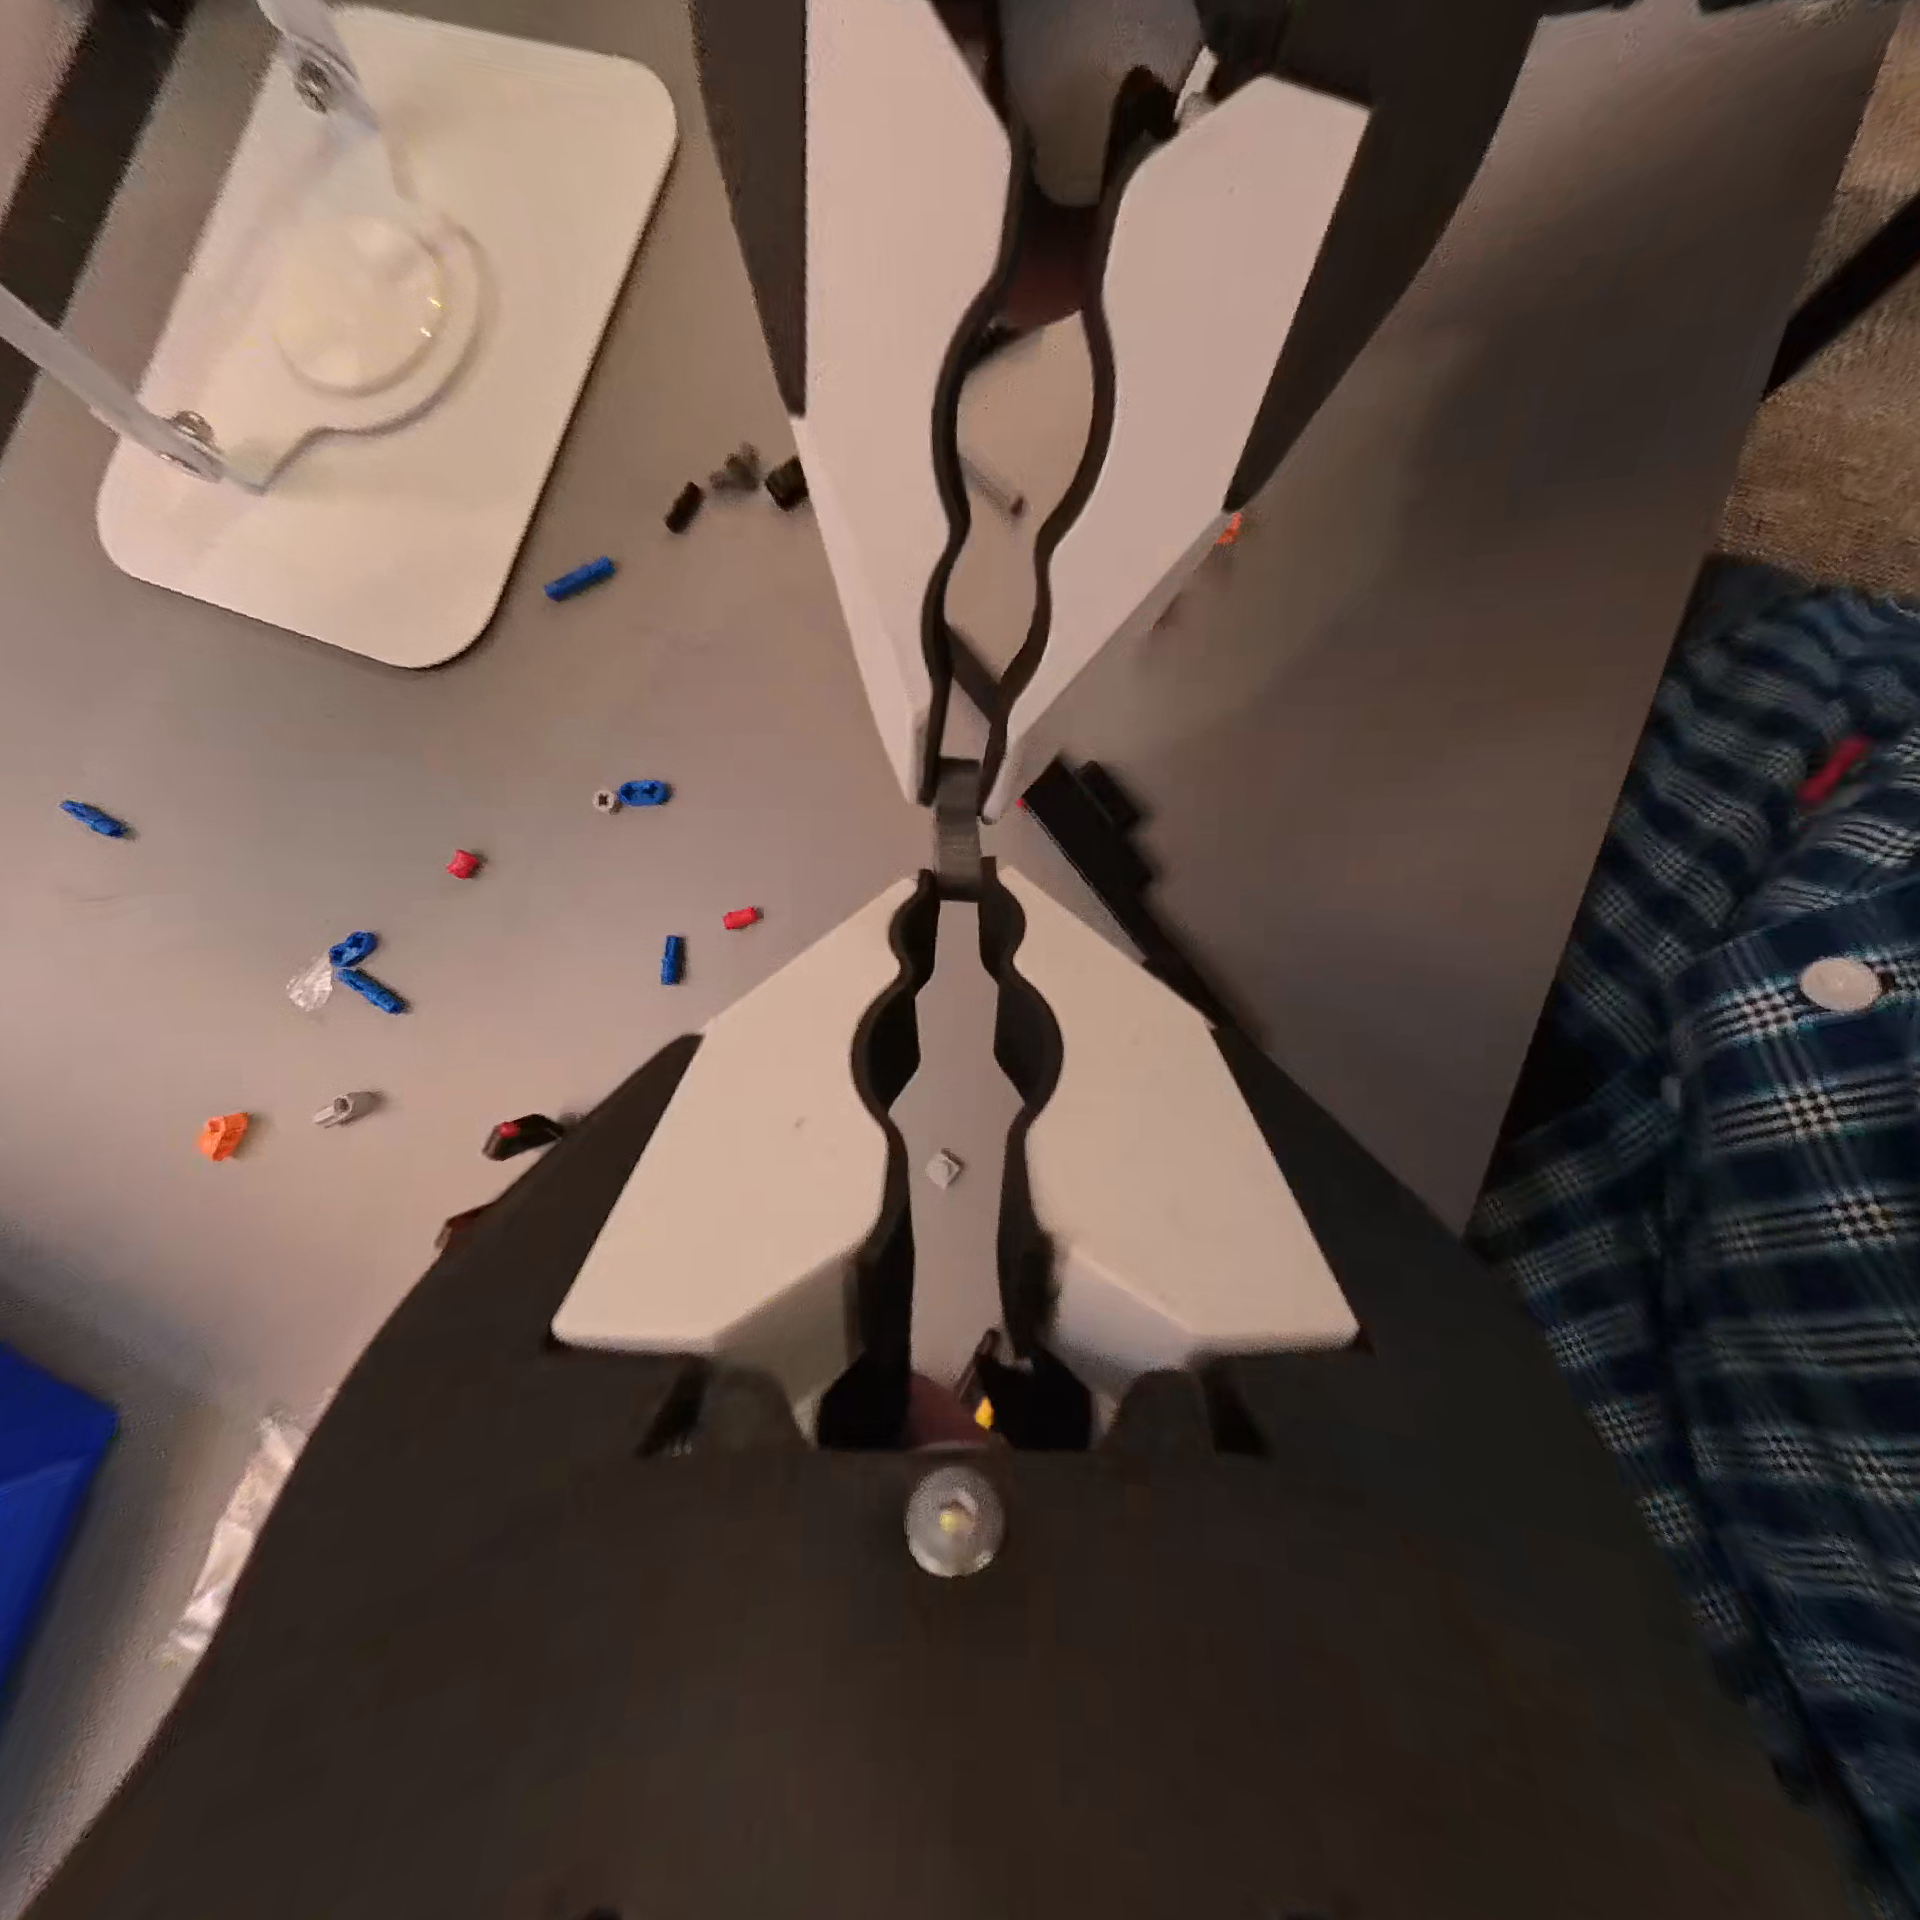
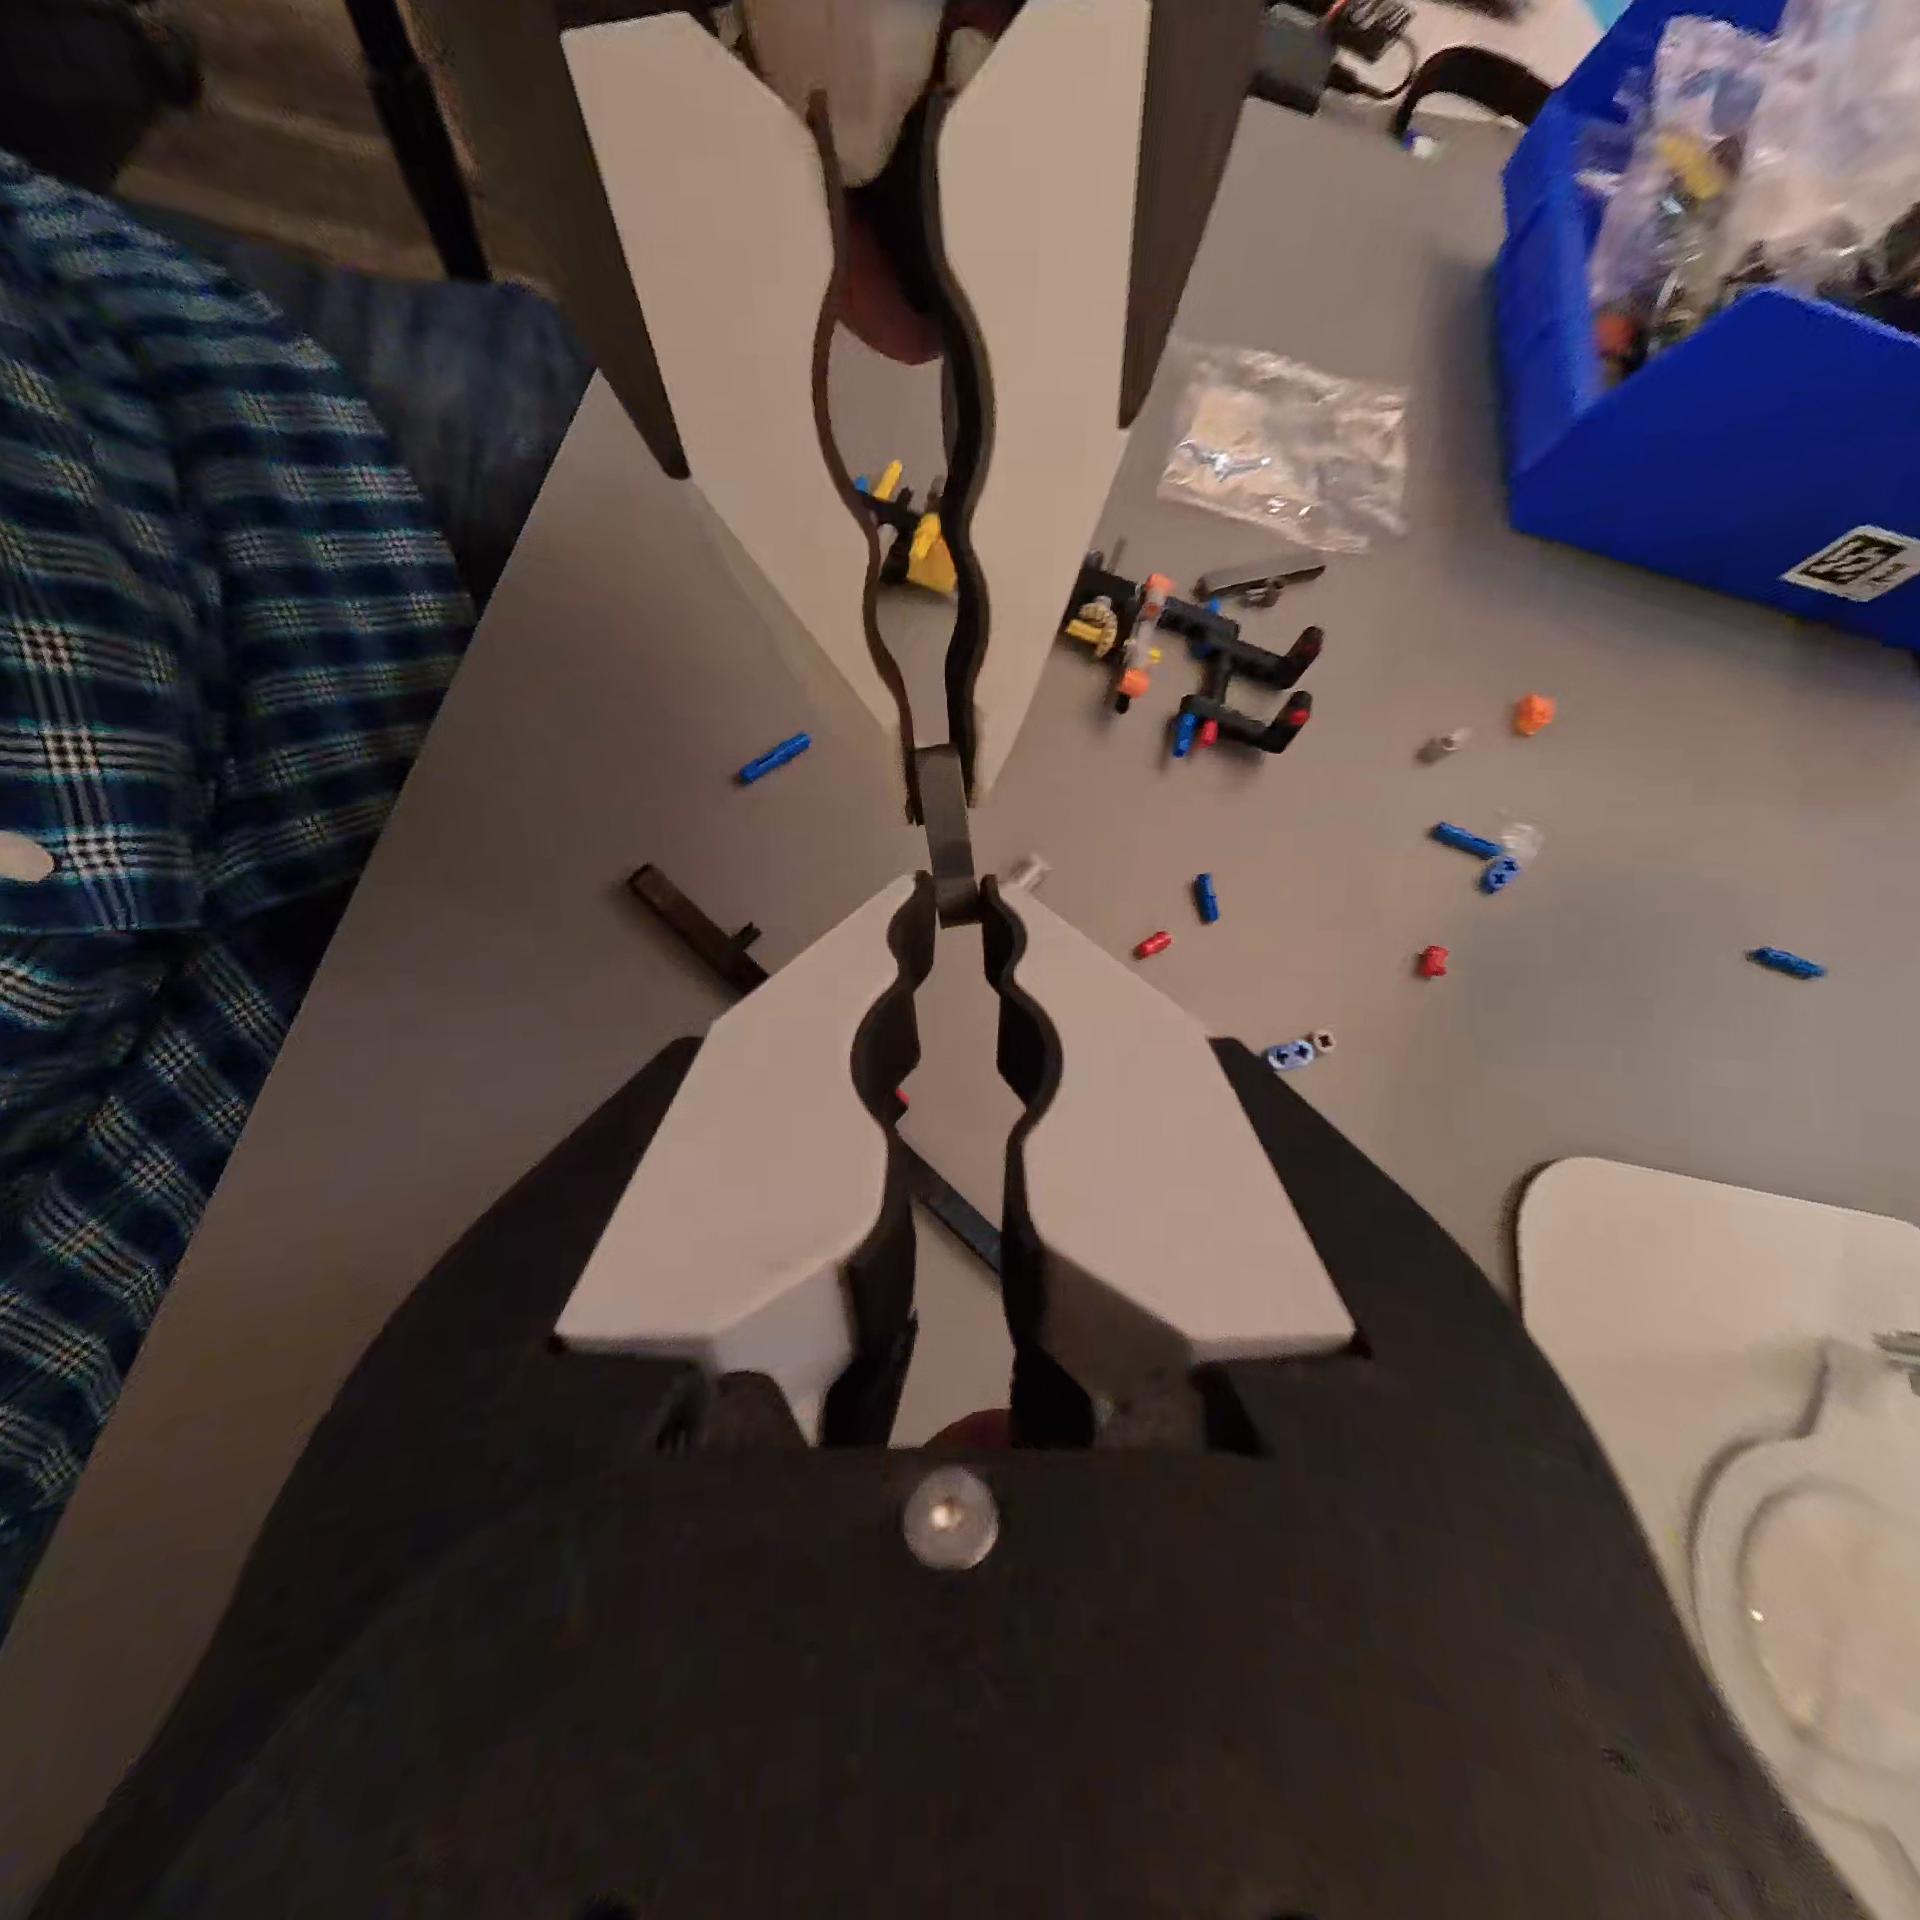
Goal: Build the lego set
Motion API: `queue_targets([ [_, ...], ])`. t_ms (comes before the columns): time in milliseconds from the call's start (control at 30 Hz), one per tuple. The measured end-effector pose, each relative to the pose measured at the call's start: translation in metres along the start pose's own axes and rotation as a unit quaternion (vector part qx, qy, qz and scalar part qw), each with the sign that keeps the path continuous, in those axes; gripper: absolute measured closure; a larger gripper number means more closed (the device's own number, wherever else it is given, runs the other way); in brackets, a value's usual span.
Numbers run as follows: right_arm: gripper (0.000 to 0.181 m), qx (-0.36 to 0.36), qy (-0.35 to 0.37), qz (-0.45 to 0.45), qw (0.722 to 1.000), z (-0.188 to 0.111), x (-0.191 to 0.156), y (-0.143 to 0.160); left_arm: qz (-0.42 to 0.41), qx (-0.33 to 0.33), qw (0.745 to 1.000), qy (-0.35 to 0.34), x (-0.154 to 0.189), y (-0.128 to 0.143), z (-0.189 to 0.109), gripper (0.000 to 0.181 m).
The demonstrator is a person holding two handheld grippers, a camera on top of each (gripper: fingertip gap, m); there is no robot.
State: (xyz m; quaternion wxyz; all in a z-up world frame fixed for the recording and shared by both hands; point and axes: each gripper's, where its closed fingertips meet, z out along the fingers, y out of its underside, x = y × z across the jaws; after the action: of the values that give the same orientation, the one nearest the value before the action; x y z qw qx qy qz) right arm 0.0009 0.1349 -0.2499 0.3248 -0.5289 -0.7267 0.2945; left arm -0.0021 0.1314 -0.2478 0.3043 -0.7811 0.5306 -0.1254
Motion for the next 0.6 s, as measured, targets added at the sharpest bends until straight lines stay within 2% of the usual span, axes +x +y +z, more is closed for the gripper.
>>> queue_targets([
  [100, 0.174, -0.010, -0.024, 0.028, 0.999, 0.008, -0.007, 0.007, -0.016, -0.016, 1.000, 0.018, 0.007, 0.011, 0.006, 0.176],
  [167, 0.161, -0.025, -0.024, 0.036, 0.999, 0.008, -0.007, 0.017, -0.030, -0.035, 0.999, 0.024, 0.010, 0.021, 0.010, 0.176],
  [300, 0.152, -0.056, -0.062, 0.025, 0.996, 0.012, -0.030, 0.032, -0.050, -0.086, 0.994, 0.041, 0.020, 0.042, 0.017, 0.176],
  [433, 0.153, -0.074, -0.071, 0.010, 0.995, 0.027, -0.048, 0.044, -0.067, -0.128, 0.988, 0.057, 0.024, 0.056, 0.023, 0.176],
  [500, 0.154, -0.056, -0.068, 0.024, 0.996, 0.032, -0.049, 0.042, -0.072, -0.156, 0.983, 0.070, 0.028, 0.064, 0.026, 0.176],
  [600, 0.165, -0.034, -0.051, 0.047, 0.997, 0.038, -0.044, 0.037, -0.070, -0.181, 0.978, 0.078, 0.033, 0.070, 0.030, 0.176],
])
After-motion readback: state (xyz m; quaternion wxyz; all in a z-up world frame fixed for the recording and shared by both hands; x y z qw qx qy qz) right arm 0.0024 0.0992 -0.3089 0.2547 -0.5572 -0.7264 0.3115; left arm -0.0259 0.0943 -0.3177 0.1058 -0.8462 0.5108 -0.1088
